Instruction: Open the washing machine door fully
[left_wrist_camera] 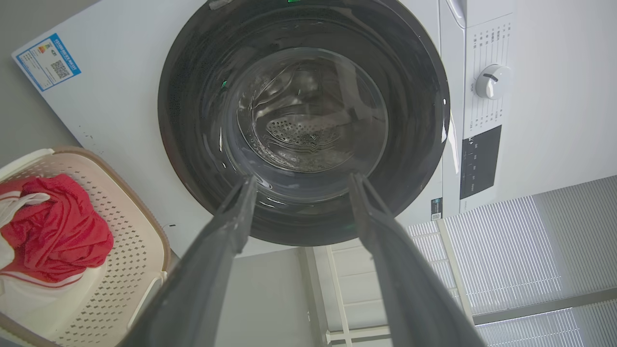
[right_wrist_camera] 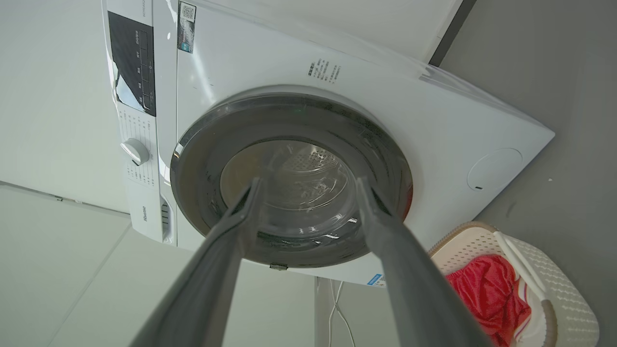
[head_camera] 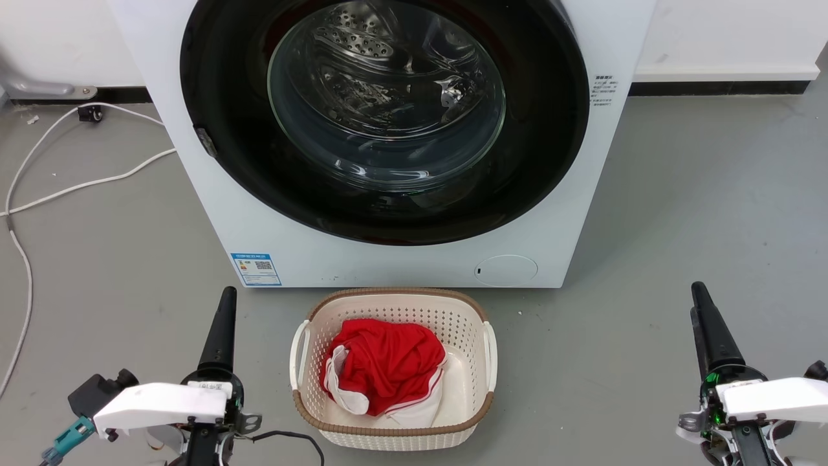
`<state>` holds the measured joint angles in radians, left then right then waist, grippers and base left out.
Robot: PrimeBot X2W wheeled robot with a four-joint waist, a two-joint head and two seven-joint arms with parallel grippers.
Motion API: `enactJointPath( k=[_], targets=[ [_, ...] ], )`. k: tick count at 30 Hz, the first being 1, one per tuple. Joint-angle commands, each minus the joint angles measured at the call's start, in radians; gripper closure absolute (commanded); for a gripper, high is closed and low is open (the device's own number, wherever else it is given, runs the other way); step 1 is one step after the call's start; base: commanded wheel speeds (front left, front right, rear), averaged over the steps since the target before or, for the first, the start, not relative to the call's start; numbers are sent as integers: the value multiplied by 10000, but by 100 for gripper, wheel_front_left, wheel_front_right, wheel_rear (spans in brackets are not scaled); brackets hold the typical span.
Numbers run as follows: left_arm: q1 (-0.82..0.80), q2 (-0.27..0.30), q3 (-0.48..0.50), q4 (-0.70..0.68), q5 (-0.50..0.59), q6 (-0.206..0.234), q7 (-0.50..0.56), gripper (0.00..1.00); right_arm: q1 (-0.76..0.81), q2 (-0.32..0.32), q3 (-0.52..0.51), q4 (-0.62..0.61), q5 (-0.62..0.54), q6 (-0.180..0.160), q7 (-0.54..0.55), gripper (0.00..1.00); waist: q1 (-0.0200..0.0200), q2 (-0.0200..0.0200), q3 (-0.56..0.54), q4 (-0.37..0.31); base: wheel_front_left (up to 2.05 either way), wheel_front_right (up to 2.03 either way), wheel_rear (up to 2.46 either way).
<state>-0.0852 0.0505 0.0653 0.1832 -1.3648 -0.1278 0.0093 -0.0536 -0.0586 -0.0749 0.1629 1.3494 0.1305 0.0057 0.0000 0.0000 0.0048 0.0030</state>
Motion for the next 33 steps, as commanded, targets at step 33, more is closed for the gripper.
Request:
enactJointPath(
  k=[33],
  targets=[
    [-393,23,-586,-858,6653,221,-1232,0,483,35,346,-1455,-7417,2,-888,0,0,0,30,101,0,0,0]
  ],
)
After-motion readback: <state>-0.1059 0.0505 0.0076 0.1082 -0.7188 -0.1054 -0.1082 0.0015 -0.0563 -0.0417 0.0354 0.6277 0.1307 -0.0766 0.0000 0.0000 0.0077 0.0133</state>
